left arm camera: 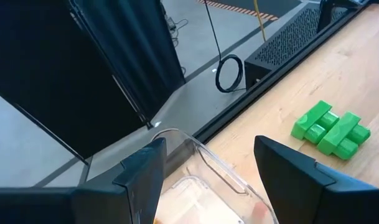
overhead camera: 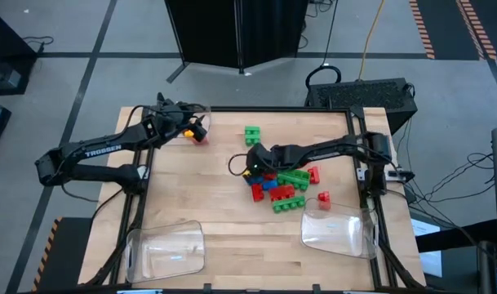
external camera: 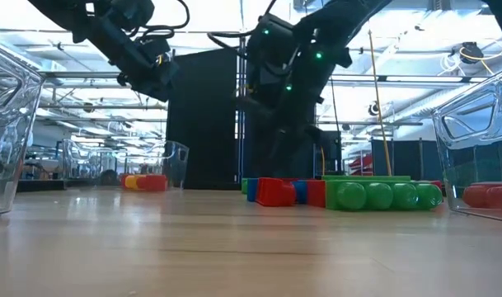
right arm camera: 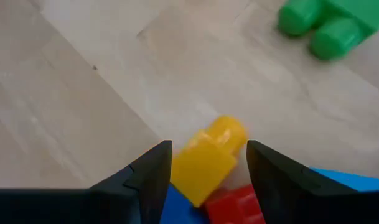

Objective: Sort blocks by size
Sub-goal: Put the one-stud yellow game piece into the top transparent bin

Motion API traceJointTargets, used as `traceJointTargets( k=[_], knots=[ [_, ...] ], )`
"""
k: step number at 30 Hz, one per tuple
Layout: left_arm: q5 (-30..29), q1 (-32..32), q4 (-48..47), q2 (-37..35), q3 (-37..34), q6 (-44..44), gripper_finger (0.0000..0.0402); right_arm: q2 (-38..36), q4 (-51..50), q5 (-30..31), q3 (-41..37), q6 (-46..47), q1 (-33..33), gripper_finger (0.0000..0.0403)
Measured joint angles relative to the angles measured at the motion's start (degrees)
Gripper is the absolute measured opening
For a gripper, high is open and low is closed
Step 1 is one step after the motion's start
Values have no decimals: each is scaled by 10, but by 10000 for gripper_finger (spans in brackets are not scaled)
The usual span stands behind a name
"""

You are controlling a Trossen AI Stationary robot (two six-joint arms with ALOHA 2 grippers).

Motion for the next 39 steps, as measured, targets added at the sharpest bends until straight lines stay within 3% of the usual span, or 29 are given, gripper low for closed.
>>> traceJointTargets(
  k=[11,17,24,34,39],
  knots=[
    [0,0,-7,0,0,1,244,76,-76,19,62,55,7,194],
    [0,0,-7,0,0,1,244,81,-84,20,65,53,17,191],
    [0,-1,-8,0,0,0,244,81,-97,32,65,32,19,123],
    [21,-36,-37,0,-25,0,244,51,-62,29,64,-123,6,120],
    [45,-62,-33,0,-35,35,244,17,24,-41,64,-229,-20,126]
  ],
)
